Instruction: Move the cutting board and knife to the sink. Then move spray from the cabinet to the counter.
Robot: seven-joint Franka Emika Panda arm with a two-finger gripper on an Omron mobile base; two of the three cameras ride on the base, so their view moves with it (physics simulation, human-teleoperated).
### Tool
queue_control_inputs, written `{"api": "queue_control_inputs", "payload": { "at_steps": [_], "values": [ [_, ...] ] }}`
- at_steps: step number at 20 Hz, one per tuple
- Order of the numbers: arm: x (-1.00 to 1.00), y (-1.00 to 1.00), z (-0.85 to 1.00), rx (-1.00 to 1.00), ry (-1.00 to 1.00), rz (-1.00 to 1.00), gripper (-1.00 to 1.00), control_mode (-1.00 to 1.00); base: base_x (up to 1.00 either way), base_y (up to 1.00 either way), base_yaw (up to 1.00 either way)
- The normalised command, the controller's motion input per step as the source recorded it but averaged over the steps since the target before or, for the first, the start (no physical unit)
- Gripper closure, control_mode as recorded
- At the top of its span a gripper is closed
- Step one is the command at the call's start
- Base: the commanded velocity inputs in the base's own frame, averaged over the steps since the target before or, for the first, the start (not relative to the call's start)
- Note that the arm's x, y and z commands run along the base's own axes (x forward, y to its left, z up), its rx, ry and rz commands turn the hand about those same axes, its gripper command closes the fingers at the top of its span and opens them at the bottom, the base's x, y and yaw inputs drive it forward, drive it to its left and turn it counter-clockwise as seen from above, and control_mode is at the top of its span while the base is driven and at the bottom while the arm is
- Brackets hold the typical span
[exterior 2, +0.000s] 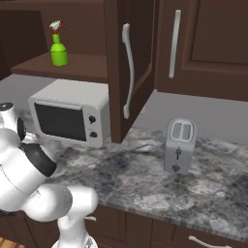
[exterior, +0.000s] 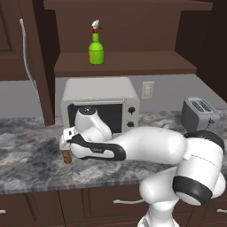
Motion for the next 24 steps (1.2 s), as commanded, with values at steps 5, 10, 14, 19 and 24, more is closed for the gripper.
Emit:
{"api": "queue_control_inputs", "payload": {
  "at_steps": [5,10,14,19,24],
  "values": [
    [0.55,0.24,-0.42,0.0,0.0,0.0,-1.0,-1.0,0.0,0.0,0.0],
    [0.56,0.48,-0.37,0.0,0.0,0.0,-1.0,-1.0,0.0,0.0,0.0],
    [0.59,0.58,-0.16,0.0,0.03,0.0,-1.0,-1.0,0.0,0.0,0.0],
    [0.24,0.24,-0.09,-0.05,0.07,0.0,-1.0,-1.0,0.0,0.0,0.0],
    [0.03,0.05,-0.19,-0.08,0.07,0.0,-1.0,-1.0,0.0,0.0,0.0]
  ]
}}
